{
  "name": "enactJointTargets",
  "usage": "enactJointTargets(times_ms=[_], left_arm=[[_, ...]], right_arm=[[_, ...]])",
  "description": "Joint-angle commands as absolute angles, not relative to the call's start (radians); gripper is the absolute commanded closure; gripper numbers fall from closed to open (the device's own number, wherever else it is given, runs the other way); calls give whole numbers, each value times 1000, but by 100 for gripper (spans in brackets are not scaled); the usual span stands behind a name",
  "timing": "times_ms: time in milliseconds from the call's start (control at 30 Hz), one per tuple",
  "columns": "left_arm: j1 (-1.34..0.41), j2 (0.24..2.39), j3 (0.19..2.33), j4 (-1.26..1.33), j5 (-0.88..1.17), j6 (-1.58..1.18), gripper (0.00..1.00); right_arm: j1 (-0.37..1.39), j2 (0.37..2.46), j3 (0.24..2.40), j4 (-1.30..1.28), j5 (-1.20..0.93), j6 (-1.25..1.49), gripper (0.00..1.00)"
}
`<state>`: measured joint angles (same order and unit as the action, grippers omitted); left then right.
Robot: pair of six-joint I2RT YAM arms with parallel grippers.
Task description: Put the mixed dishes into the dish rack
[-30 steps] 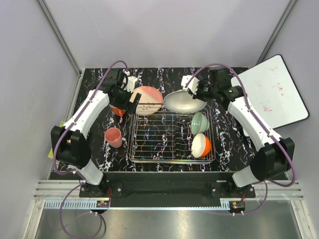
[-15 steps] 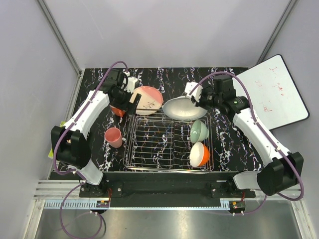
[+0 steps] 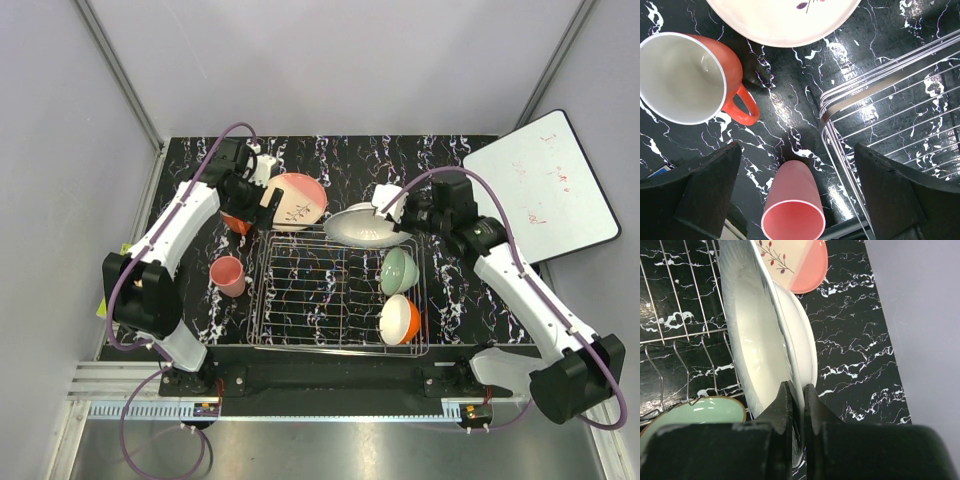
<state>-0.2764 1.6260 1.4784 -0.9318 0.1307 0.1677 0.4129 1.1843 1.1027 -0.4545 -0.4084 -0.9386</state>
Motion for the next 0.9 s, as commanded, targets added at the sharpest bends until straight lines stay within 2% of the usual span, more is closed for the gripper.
enactJointTargets(times_ms=[0,233,533,867], left_arm=[[-273,1641,1494,-905,132,178,1],[-273,1652,1502,-908,147,169,1],[-276,1701,1511,-908,173,175,1],[-281,1833,1643,-908,180,164,1]], right_arm=[[443,1152,1048,-381,-419,-902,100],[465,1222,1025,-350,-365,-919,100],[465,1367,1120,-391,-348,-874,100],[465,1540,1232,-397,-209,-899,100]])
